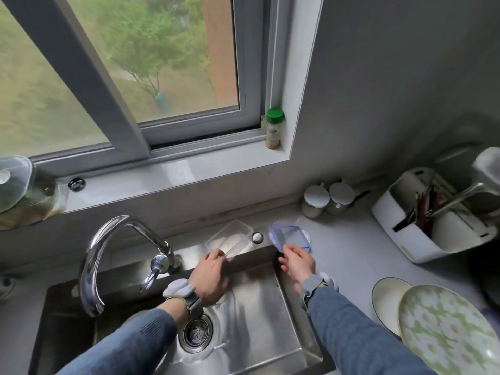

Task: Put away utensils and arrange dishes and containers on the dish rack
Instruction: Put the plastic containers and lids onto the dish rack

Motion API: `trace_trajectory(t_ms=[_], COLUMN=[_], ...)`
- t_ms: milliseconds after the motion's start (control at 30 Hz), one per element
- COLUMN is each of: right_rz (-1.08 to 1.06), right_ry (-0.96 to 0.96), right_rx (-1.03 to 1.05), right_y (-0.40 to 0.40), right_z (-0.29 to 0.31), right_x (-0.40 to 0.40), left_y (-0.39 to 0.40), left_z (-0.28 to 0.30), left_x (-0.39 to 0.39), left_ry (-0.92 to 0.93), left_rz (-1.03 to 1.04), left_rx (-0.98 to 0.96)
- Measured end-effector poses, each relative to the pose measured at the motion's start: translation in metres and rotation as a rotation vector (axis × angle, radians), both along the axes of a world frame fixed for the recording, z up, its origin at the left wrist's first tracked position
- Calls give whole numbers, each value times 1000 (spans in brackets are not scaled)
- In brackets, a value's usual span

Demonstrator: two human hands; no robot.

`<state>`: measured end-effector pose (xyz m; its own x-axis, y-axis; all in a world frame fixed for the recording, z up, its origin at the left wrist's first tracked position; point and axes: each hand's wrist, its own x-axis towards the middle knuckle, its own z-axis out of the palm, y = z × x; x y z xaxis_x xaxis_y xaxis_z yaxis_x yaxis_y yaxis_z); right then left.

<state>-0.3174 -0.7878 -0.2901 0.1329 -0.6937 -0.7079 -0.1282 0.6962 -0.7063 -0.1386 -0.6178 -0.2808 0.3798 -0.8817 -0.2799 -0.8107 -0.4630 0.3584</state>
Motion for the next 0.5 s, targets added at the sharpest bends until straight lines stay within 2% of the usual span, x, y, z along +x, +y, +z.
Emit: trace_trajectory(t_ms=[100, 233, 400, 500], right_rz=[30, 311, 579, 795], right_ry=[104, 238, 177, 189], right_rx=[-146, -279, -397, -530], right_y=[-1, 20, 77, 132], right_z=[1, 7, 21, 28], right_x=[-11, -23, -27, -21], left_y=[34, 103, 195, 258], left_z=[7, 13, 25, 30], left_x=[-19, -43, -69, -90], left_ry=[16, 52, 127, 169], left_rz=[22, 108, 219, 363], left_rx=[-154, -195, -157, -172])
